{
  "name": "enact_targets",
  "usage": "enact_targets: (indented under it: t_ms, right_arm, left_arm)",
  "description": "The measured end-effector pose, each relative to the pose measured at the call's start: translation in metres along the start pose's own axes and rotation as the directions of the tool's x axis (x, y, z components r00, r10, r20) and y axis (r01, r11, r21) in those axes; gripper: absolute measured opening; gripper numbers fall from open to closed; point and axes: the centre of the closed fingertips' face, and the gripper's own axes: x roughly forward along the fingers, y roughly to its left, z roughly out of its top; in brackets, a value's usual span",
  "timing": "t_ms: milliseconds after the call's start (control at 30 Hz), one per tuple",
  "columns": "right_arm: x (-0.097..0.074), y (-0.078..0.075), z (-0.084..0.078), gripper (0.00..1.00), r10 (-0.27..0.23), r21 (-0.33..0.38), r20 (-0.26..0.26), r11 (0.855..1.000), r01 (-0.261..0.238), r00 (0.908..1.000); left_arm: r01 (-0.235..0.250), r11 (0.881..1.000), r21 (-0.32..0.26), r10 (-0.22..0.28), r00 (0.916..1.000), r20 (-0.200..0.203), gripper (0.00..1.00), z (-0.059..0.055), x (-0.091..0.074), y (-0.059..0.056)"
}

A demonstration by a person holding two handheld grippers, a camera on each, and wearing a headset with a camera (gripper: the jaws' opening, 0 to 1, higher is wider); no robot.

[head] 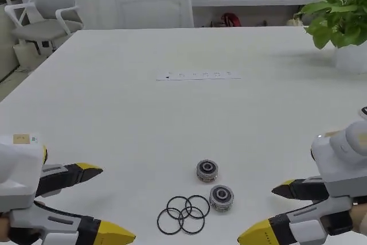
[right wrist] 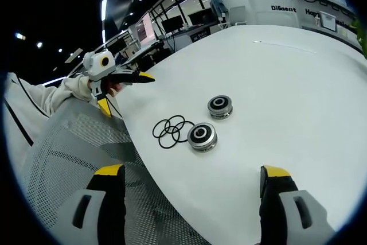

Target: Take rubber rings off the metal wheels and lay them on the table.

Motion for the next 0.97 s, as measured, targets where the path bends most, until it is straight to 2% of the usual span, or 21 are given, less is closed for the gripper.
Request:
enact_targets:
  t_ms: [433,967]
  right_arm:
    - [0.0006,-0.0007,-0.0026,0.93,0.021,-0.016,-0.020,1.000,-0.021,0.9996]
    - [0.0032,0.0028,-0.0099,0.91,0.054,-0.021,-0.048,0.998,-0.055,0.9974]
  left_arm:
    - [-0.009,1.000,-0.008,0.009,0.9999,-0.009,1.00,-0.0018,0.0027,-0.0032]
    - [-0.060,0.998,-0.013,0.060,0.9982,-0.007,0.98,0.0002,-0.0010,0.0055]
